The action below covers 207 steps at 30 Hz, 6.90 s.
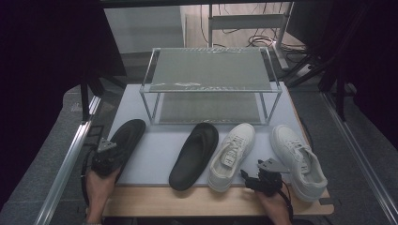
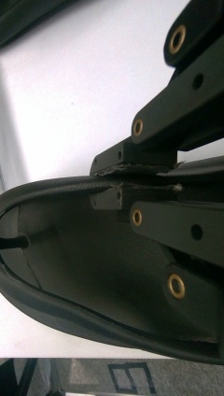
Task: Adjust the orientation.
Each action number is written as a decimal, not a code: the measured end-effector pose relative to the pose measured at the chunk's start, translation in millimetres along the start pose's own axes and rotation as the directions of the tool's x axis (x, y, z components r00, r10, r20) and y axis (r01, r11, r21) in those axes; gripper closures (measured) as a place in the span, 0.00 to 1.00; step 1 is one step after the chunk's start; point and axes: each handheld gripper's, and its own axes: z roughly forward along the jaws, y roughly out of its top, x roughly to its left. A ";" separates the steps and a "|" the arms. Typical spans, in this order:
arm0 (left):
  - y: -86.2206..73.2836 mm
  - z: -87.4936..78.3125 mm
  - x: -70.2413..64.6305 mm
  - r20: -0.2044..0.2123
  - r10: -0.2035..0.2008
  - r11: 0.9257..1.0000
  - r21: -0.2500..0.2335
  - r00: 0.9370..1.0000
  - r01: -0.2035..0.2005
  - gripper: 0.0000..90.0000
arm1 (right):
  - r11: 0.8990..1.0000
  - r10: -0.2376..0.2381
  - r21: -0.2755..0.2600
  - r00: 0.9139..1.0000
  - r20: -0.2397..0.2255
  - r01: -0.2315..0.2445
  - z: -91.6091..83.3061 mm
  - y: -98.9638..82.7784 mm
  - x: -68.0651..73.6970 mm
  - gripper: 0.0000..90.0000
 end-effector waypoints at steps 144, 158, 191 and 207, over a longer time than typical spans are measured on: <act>49.4 46.1 -75.2 0.173 0.070 0.994 -0.091 0.983 -0.055 1.00 | 1.000 -0.007 0.001 1.000 -0.011 0.007 0.4 0.2 -0.6 0.20; -2.7 28.2 -63.1 0.181 0.031 0.999 -0.042 0.983 -0.023 1.00 | 1.000 -0.008 0.002 1.000 -0.010 0.008 0.4 0.2 -0.5 0.20; -2.0 53.1 -74.9 0.165 0.037 0.999 -0.022 0.986 -0.034 1.00 | 1.000 -0.008 0.002 1.000 -0.010 0.008 0.5 0.2 -0.5 0.20; 19.4 70.3 -84.4 0.164 0.050 0.999 -0.028 0.985 -0.046 1.00 | 1.000 -0.008 0.002 1.000 -0.010 0.008 0.5 0.2 -0.5 0.20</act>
